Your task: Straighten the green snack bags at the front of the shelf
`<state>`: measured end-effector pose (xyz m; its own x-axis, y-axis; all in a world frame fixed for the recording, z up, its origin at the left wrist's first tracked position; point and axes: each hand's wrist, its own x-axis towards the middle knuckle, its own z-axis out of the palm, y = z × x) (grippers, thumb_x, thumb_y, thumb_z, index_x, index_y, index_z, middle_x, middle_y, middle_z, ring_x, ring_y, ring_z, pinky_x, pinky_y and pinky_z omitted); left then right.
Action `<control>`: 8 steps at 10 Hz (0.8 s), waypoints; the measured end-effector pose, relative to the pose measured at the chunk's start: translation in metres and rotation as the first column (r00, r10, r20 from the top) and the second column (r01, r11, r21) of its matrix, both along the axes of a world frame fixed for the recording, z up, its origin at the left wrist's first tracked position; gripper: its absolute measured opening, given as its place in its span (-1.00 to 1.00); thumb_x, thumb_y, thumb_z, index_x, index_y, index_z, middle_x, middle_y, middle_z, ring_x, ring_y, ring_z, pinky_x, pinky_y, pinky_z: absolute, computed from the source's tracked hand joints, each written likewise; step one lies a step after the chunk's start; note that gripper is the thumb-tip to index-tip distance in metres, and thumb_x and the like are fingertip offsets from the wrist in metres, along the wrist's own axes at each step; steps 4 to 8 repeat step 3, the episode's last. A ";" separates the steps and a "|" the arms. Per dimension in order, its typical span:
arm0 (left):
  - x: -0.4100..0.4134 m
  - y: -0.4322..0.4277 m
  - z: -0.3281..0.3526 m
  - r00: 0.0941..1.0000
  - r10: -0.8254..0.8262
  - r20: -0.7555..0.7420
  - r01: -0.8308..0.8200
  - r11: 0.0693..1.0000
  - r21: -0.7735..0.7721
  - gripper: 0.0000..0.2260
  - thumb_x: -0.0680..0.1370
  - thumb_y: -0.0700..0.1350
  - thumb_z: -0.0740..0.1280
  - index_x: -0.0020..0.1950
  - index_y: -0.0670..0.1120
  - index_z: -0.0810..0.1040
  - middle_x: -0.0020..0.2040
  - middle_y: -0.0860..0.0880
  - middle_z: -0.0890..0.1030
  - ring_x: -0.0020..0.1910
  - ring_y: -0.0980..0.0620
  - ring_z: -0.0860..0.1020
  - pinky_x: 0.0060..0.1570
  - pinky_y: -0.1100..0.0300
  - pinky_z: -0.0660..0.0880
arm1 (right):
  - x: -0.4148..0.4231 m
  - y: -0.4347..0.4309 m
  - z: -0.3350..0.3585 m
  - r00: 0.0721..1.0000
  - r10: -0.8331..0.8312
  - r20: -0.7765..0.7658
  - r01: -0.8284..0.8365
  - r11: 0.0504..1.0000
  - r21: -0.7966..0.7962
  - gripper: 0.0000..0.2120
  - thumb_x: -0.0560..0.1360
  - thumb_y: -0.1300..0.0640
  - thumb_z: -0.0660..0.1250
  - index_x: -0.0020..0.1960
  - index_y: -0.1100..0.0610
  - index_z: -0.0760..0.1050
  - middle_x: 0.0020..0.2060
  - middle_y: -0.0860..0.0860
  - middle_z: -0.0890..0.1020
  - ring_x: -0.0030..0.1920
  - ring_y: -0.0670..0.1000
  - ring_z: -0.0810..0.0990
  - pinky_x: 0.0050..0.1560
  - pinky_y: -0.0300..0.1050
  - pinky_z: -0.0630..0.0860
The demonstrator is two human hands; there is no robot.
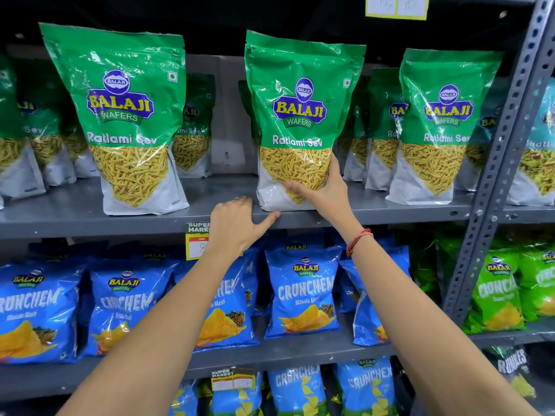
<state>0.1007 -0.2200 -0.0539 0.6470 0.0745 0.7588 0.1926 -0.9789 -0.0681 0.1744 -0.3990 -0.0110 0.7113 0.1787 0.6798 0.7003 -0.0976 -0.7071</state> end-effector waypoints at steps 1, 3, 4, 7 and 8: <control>-0.003 -0.001 0.001 0.999 0.024 -0.028 -0.024 1.000 0.008 -0.30 0.44 0.45 -0.09 -0.22 -0.10 0.55 -0.28 -0.05 0.61 -0.32 -0.07 0.57 -0.39 0.16 0.25 | -0.005 -0.002 0.002 1.000 -0.015 -0.002 0.015 1.000 -0.023 -0.09 0.24 -0.07 0.60 0.44 0.00 0.19 0.21 -0.14 0.49 0.24 -0.09 0.47 0.34 -0.06 0.41; -0.002 0.003 0.005 0.998 0.020 -0.064 -0.024 0.998 -0.054 -0.20 0.47 0.43 -0.08 0.26 -0.17 0.51 0.30 -0.16 0.53 0.29 -0.09 0.47 0.04 0.05 0.46 | -0.018 -0.007 0.009 0.986 -0.137 0.091 0.142 0.988 -0.053 -0.01 0.21 -0.29 0.52 0.47 0.05 0.17 0.29 -0.03 0.43 0.33 -0.01 0.39 0.39 -0.01 0.35; -0.002 0.003 0.005 0.998 0.020 -0.064 -0.024 0.998 -0.054 -0.20 0.47 0.43 -0.08 0.26 -0.17 0.51 0.30 -0.16 0.53 0.29 -0.09 0.47 0.04 0.05 0.46 | -0.018 -0.007 0.009 0.986 -0.137 0.091 0.142 0.988 -0.053 -0.01 0.21 -0.29 0.52 0.47 0.05 0.17 0.29 -0.03 0.43 0.33 -0.01 0.39 0.39 -0.01 0.35; -0.002 0.003 0.005 0.998 0.020 -0.064 -0.024 0.998 -0.054 -0.20 0.47 0.43 -0.08 0.26 -0.17 0.51 0.30 -0.16 0.53 0.29 -0.09 0.47 0.04 0.05 0.46 | -0.018 -0.007 0.009 0.986 -0.137 0.091 0.142 0.988 -0.053 -0.01 0.21 -0.29 0.52 0.47 0.05 0.17 0.29 -0.03 0.43 0.33 -0.01 0.39 0.39 -0.01 0.35; -0.002 0.003 0.005 0.998 0.020 -0.064 -0.024 0.998 -0.054 -0.20 0.47 0.43 -0.08 0.26 -0.17 0.51 0.30 -0.16 0.53 0.29 -0.09 0.47 0.04 0.05 0.46 | -0.018 -0.007 0.009 0.986 -0.137 0.091 0.142 0.988 -0.053 -0.01 0.21 -0.29 0.52 0.47 0.05 0.17 0.29 -0.03 0.43 0.33 -0.01 0.39 0.39 -0.01 0.35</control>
